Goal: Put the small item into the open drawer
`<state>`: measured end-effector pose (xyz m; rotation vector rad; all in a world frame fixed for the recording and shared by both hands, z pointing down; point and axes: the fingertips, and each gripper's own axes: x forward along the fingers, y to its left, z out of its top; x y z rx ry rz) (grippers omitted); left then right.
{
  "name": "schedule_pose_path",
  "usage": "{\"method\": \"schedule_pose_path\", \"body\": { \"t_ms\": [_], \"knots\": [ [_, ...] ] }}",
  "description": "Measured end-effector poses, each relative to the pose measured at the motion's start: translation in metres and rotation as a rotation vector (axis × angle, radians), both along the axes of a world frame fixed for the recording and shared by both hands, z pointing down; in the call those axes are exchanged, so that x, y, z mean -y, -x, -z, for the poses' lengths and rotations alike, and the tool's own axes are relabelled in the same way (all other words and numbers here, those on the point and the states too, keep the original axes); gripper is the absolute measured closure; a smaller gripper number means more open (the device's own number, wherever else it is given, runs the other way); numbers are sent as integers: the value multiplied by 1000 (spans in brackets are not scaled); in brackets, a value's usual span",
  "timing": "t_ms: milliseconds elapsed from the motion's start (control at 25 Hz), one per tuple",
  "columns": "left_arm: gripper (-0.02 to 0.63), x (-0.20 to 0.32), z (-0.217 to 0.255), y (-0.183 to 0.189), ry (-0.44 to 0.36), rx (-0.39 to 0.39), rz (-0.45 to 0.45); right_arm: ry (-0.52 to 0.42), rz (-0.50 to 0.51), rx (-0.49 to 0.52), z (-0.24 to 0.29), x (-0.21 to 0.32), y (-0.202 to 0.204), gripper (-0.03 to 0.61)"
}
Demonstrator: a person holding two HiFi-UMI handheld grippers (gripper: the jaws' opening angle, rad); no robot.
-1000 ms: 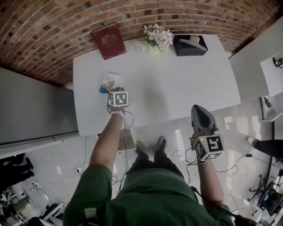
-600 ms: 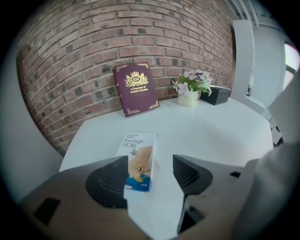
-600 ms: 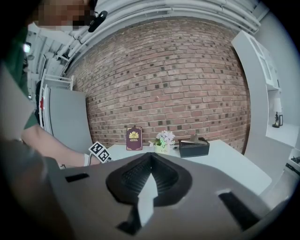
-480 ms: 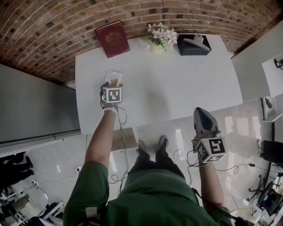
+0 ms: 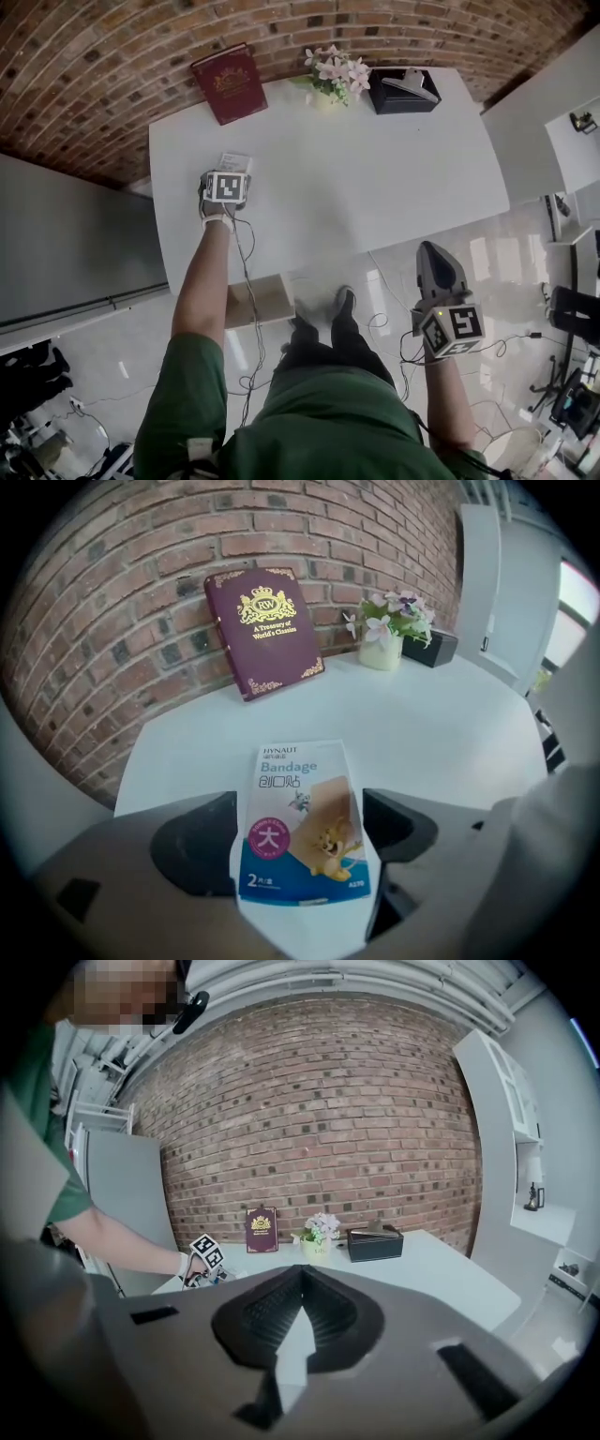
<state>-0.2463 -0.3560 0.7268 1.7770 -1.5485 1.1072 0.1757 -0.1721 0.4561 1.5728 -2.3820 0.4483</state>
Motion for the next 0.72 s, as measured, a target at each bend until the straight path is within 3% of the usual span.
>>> {"method": "schedule_pose_path", "body": {
  "t_ms": [120, 280, 400, 560, 720],
  "knots": [
    [228, -5, -11, 2, 59, -30, -3, 9, -19, 6, -3, -7, 0, 575],
    [229, -9, -9, -1, 71, -52, -10, -3, -2, -100, -6, -16, 4, 575],
    [229, -11, -9, 0, 51, -53, -1, 4, -4, -63, -7, -23, 11, 575],
    [229, -33, -14, -9, 89, -141, 53, 8, -6, -69, -7, -28, 13, 575],
    [230, -27, 3, -8, -30, -143, 31, 1, -3, -50, -5, -31, 17, 575]
  ]
}}
